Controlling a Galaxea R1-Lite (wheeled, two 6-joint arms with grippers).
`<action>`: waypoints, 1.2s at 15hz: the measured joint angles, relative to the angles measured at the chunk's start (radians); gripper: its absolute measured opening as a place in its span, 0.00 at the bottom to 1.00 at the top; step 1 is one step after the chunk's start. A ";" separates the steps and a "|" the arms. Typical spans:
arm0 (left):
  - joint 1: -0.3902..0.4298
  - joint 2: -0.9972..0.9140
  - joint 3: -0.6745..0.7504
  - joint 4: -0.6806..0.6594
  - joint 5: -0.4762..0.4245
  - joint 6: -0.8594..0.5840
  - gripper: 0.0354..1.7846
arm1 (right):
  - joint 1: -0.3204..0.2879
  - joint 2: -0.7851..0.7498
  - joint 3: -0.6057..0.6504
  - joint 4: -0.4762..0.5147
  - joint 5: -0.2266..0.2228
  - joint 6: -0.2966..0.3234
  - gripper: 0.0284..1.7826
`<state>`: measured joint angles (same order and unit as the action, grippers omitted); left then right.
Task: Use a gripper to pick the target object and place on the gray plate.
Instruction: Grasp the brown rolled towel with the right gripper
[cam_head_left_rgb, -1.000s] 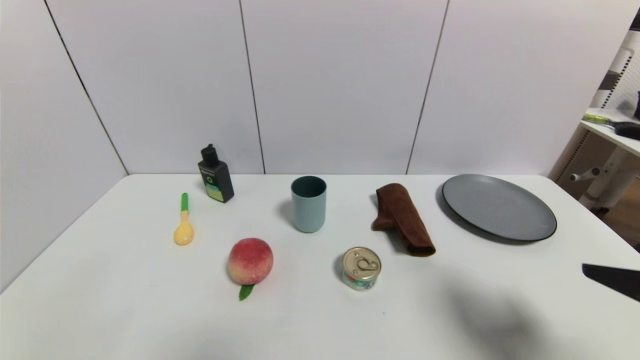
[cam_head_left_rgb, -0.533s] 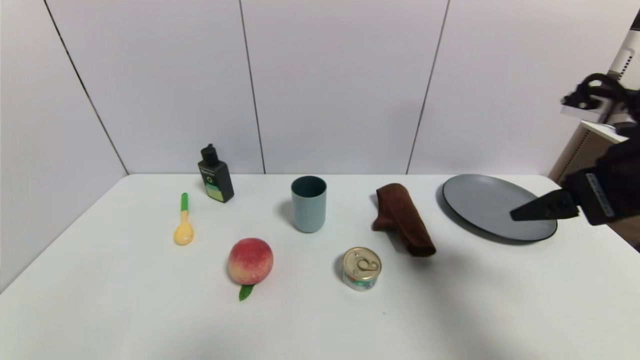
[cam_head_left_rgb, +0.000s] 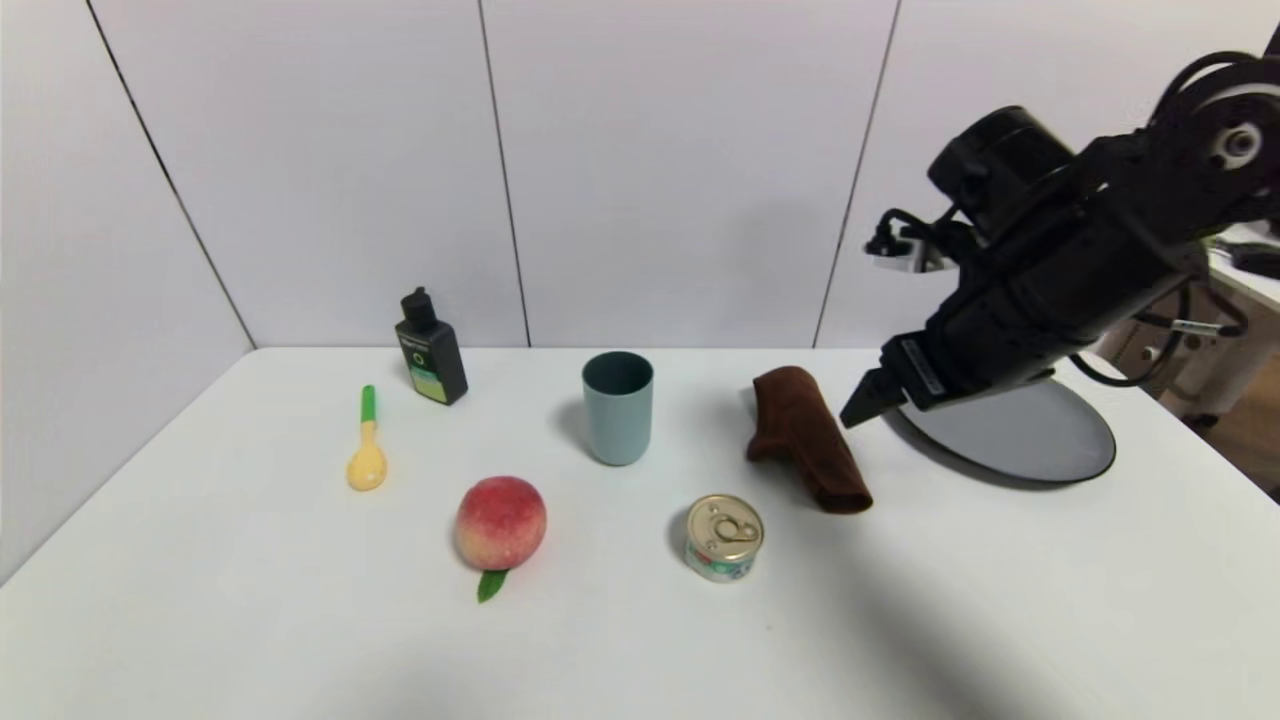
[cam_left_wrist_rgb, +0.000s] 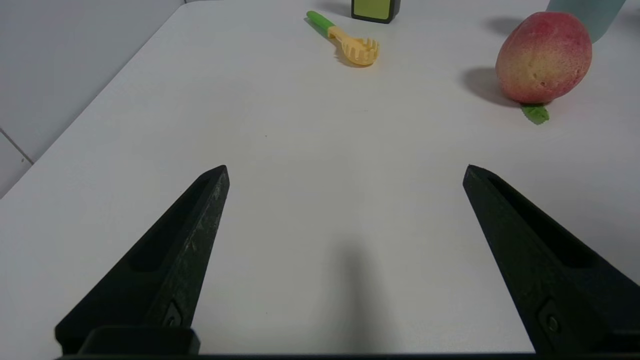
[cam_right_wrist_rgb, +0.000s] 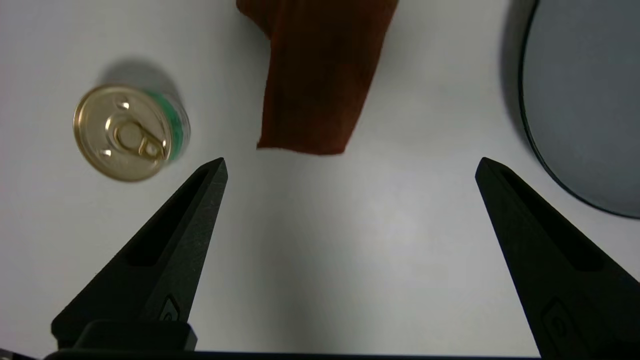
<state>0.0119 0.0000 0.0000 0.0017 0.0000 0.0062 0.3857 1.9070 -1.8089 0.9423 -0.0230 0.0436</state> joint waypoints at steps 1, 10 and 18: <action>0.000 0.000 0.000 0.000 0.000 0.000 0.94 | 0.002 0.044 -0.036 -0.005 0.000 0.010 0.96; 0.000 0.000 0.000 0.000 0.000 0.000 0.94 | 0.020 0.312 -0.134 -0.182 -0.153 0.233 0.96; 0.000 0.000 0.000 0.000 0.000 0.000 0.94 | 0.016 0.367 -0.135 -0.183 -0.157 0.234 0.96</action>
<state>0.0119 0.0000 0.0000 0.0017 0.0000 0.0057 0.4017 2.2736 -1.9436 0.7596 -0.1802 0.2779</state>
